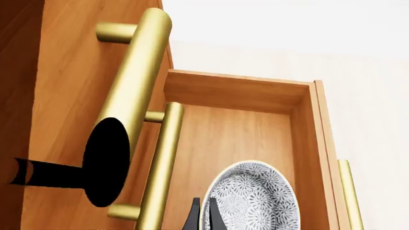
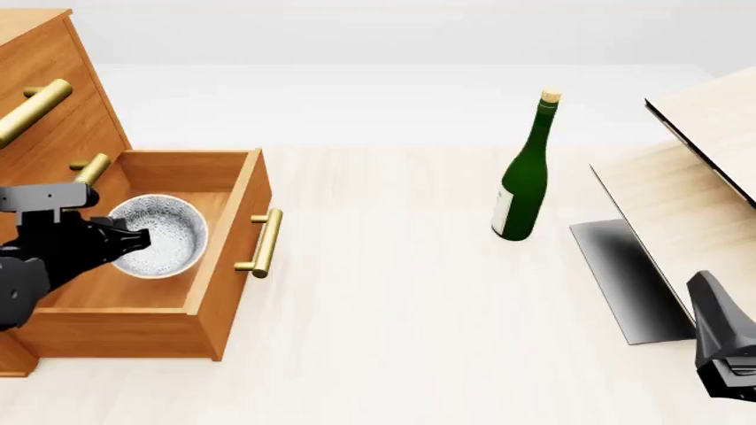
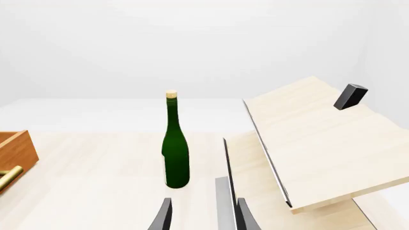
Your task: Put the bowl in the bottom drawer of the cabinet and close it.
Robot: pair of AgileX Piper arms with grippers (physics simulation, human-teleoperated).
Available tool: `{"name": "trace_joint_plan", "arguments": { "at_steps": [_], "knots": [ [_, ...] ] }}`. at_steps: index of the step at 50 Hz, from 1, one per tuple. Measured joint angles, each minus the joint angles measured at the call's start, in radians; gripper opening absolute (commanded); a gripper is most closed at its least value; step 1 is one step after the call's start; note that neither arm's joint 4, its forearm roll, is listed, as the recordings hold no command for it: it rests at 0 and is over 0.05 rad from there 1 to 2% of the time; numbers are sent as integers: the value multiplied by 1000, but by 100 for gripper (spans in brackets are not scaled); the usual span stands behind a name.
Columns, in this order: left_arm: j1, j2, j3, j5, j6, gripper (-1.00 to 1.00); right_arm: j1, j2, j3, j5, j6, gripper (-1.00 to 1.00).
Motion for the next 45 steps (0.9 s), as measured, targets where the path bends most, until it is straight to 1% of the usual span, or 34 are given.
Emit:
{"name": "trace_joint_plan", "arguments": {
  "at_steps": [32, 33, 45],
  "knots": [
    [27, 69, 4, -40, 13, -100, 0, 0, 0, 0, 0, 100],
    [28, 72, 3, -41, 14, 100, 0, 0, 0, 0, 0, 100],
    [27, 96, -3, -44, 15, 100, 0, 0, 0, 0, 0, 100]
  ]
}}
